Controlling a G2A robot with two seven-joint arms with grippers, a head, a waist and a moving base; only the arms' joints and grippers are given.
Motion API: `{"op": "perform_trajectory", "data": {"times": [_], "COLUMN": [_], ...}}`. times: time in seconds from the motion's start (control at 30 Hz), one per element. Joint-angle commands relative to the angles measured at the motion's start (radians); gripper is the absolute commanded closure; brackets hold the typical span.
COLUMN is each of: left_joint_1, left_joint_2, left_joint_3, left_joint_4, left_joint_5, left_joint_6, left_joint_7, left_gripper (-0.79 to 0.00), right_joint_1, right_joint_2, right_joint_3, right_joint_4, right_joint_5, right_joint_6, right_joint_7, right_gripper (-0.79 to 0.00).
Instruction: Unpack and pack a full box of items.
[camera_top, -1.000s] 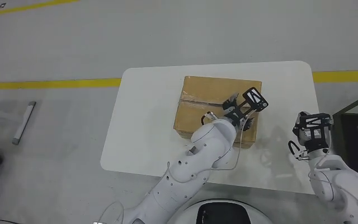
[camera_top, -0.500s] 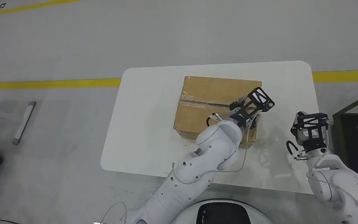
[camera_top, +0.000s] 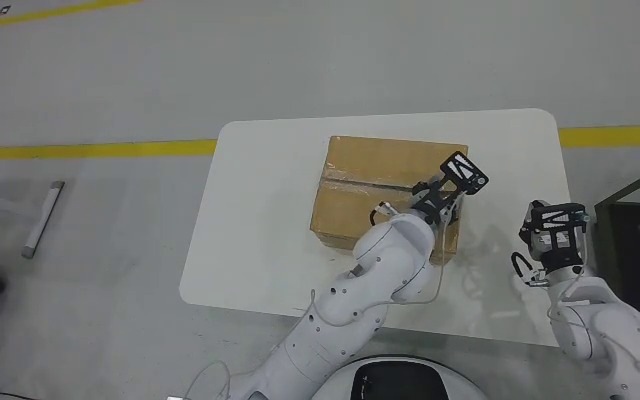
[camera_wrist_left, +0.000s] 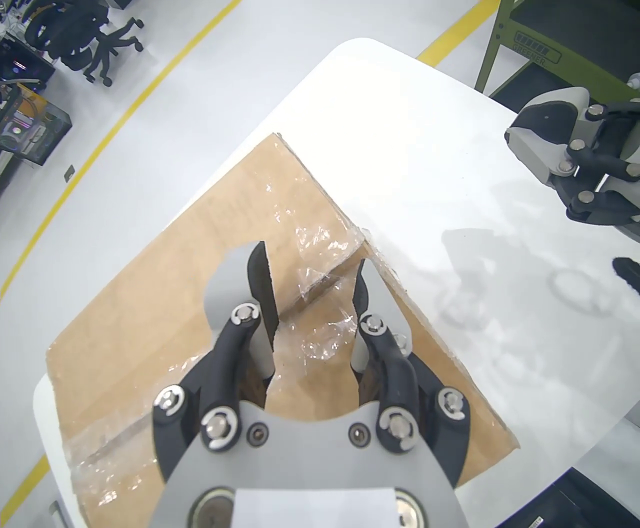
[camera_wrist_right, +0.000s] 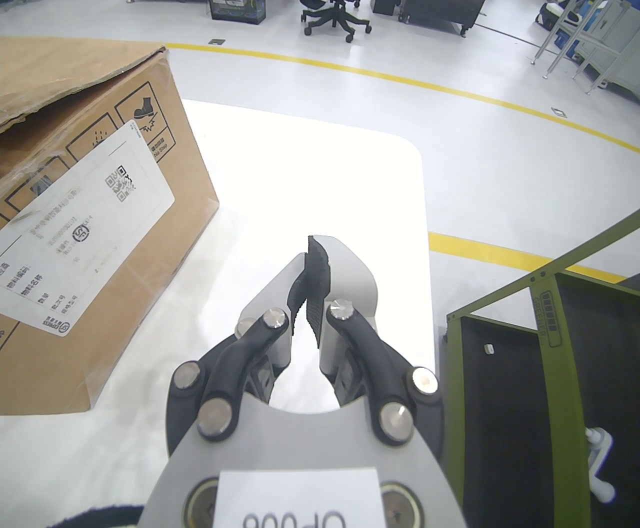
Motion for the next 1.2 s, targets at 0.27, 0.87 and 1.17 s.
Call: {"op": "perform_trajectory", "data": {"times": [0.27,0.87,1.17], "left_joint_1": [0.011,0.074,0.129], "left_joint_2": [-0.008,0.003,0.033], "left_joint_3": [-0.011,-0.13,-0.305], "left_joint_4": [0.004,-0.099,-0.214], "left_joint_5": [0.019,0.051,0.094], "left_joint_6": [-0.003,0.018,0.012], "left_joint_7": [-0.006,0.06,0.038], "left_gripper": [-0.209,0.0,0.0], "right_joint_1": [0.002,0.018,0.067], "right_joint_2": [-0.003,-0.009,-0.01], "right_joint_3": [0.002,0.02,-0.016], "right_joint_4": [0.001,-0.058,-0.144], "right_joint_5": [-0.004,0.049,0.088], "right_joint_6": [-0.005,-0.029,-0.113], "right_joint_7": [0.005,0.003,0.026], "right_gripper": [0.0,0.0,0.0]}}
